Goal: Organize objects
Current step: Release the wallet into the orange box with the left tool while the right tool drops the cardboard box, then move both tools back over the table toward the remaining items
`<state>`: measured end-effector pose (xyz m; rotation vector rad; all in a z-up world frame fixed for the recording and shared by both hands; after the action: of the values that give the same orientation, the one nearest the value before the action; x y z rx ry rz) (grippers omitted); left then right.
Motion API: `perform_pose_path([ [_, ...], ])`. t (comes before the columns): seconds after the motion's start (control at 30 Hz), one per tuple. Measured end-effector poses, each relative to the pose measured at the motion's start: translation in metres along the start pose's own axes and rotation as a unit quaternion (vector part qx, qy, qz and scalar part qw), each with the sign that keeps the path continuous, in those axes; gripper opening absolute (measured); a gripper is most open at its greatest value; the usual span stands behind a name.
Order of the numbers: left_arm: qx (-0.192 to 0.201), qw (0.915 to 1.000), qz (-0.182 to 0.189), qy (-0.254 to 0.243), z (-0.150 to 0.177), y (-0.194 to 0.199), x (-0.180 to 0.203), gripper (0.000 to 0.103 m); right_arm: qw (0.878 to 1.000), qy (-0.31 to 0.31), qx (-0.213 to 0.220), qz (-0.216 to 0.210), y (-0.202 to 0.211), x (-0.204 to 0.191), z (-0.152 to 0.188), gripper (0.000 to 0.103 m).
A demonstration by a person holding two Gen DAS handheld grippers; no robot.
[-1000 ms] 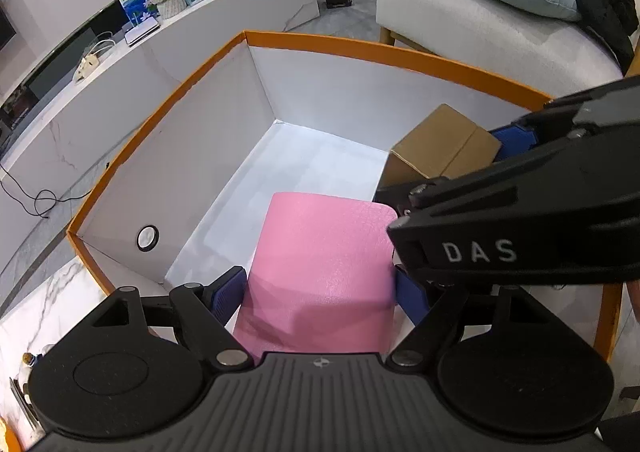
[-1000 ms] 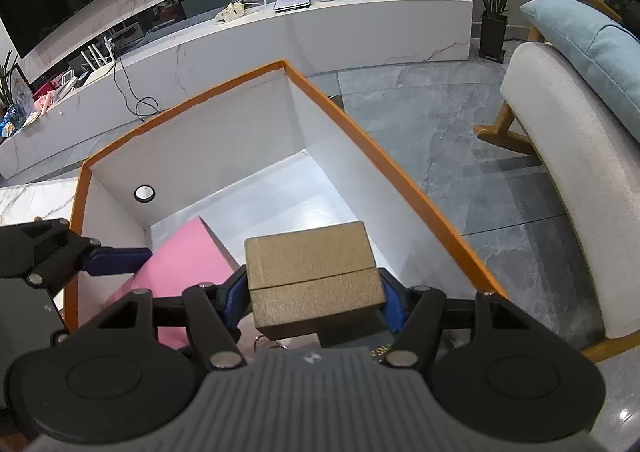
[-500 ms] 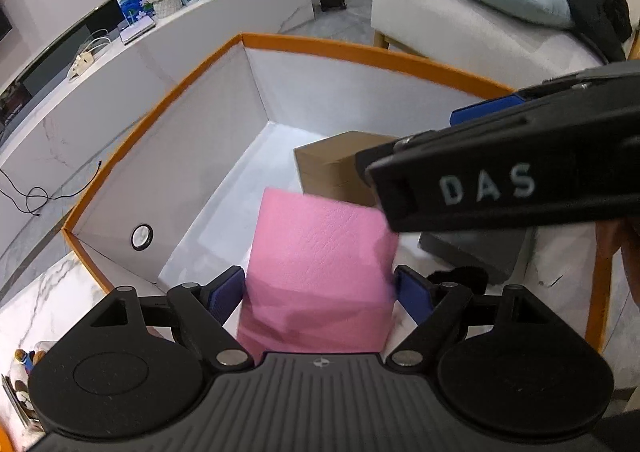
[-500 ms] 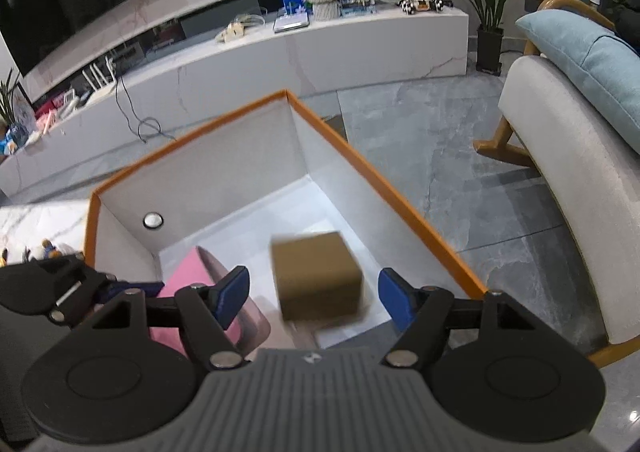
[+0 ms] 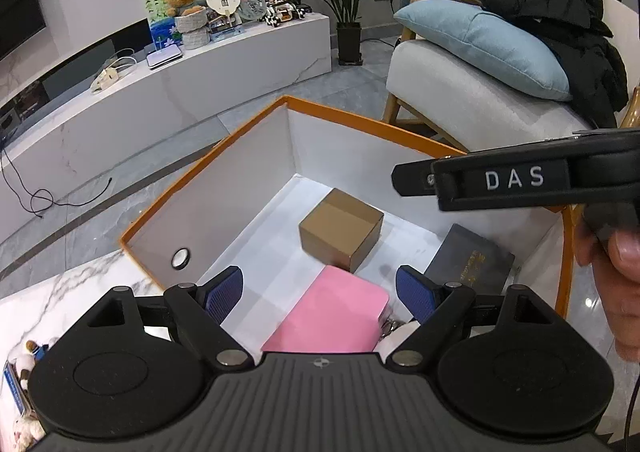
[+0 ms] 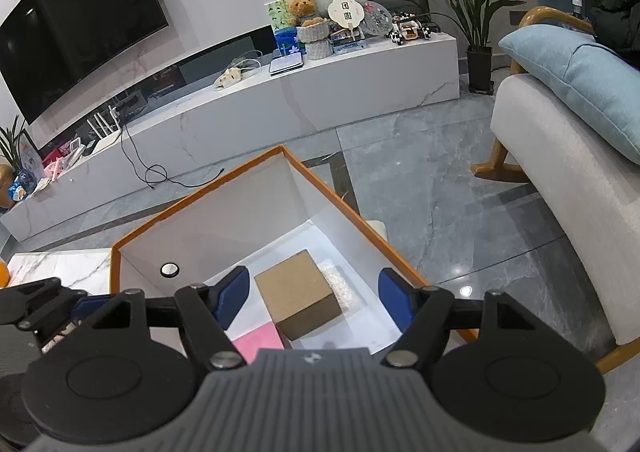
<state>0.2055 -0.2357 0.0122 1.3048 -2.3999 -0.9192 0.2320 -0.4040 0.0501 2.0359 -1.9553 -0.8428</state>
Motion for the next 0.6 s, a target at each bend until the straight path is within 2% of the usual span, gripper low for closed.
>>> perform_pose_path([
  [0.37,0.032,0.9992,-0.024,0.009,-0.002,0.038,-0.033,0.099,1.000,0.015,0.010,-0.012,0.005,-0.018,0.001,0.073],
  [0.6,0.039,0.9979,-0.049,0.012,0.016,0.058,-0.060,0.099,0.999,0.020,0.030,-0.040,0.013,-0.039,0.000,0.073],
])
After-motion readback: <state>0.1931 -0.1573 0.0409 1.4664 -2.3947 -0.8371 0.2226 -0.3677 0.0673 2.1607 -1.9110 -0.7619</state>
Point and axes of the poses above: each gripper's, at about its wrist camera, not at the fingertips, and y roughly against the way its jaws point, x to its right, z to its underside, the point moved 1 cm from there along -y, roughly the way its jaws point, and after that the axes turned 11 degrees about x, right-handed, at the moved point
